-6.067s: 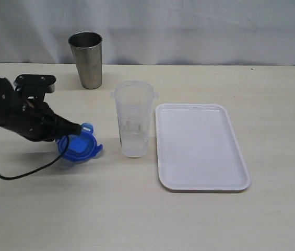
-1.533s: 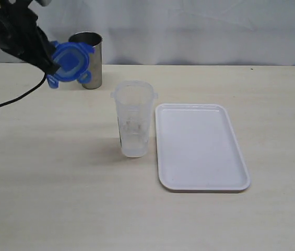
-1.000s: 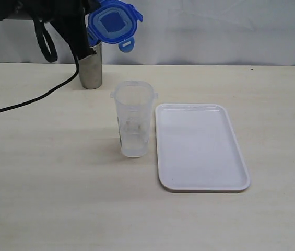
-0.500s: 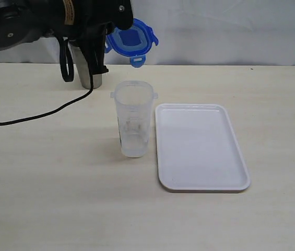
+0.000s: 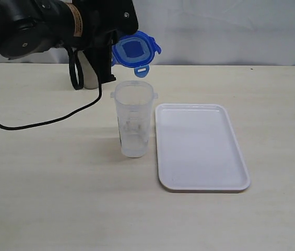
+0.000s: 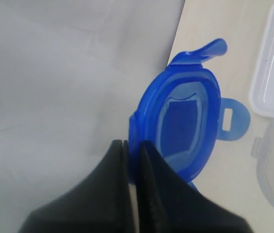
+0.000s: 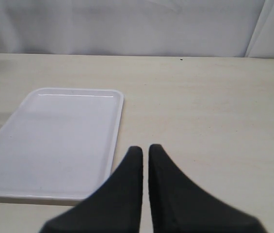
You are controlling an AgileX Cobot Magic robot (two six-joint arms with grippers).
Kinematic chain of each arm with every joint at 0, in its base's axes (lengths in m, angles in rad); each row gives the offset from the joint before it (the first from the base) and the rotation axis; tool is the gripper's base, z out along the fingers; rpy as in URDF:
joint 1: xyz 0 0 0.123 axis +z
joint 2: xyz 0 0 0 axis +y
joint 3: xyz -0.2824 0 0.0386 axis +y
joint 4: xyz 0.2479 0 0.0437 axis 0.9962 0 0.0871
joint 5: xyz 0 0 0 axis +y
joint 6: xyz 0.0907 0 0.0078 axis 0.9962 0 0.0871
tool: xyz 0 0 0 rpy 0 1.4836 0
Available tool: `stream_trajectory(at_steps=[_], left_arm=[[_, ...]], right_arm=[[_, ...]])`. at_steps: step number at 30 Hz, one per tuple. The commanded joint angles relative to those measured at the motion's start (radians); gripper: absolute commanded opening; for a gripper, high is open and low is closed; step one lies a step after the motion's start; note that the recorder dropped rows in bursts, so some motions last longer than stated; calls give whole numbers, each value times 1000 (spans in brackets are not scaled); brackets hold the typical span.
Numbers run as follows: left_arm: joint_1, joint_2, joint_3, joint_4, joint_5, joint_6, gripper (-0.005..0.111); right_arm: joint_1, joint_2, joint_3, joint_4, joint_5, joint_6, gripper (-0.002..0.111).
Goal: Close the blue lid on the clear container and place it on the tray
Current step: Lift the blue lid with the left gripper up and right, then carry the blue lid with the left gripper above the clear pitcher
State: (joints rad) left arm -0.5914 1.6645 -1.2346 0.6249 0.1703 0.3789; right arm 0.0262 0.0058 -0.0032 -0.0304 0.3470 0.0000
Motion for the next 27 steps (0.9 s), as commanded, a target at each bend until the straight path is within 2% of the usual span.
stream_trajectory(at_steps=[1,4,10,14,18,22,27], left_arm=[[-3,-2,5,-13,10,-51,0],[-3,0,5,-10,-8,-100,0],[-3,4,5,4,-23,-91,0],[-3,4,5,239,-16,-91,0],[-3,4,5,341,-6,-91,0],[-3,4,5,361,38,-94,0],[-51,4,5,385,192,-120,0]], right_arm=[[0,-6,3,2,-3,0,5],[0,-6,3,2,-3,0,5],[0,-6,3,2,-3,0,5],[0,-6,3,2,-3,0,5],[0,-6,3,2,-3,0,5],[0,-6,3,2,-3,0,5],[0,-6,3,2,-3,0,5]])
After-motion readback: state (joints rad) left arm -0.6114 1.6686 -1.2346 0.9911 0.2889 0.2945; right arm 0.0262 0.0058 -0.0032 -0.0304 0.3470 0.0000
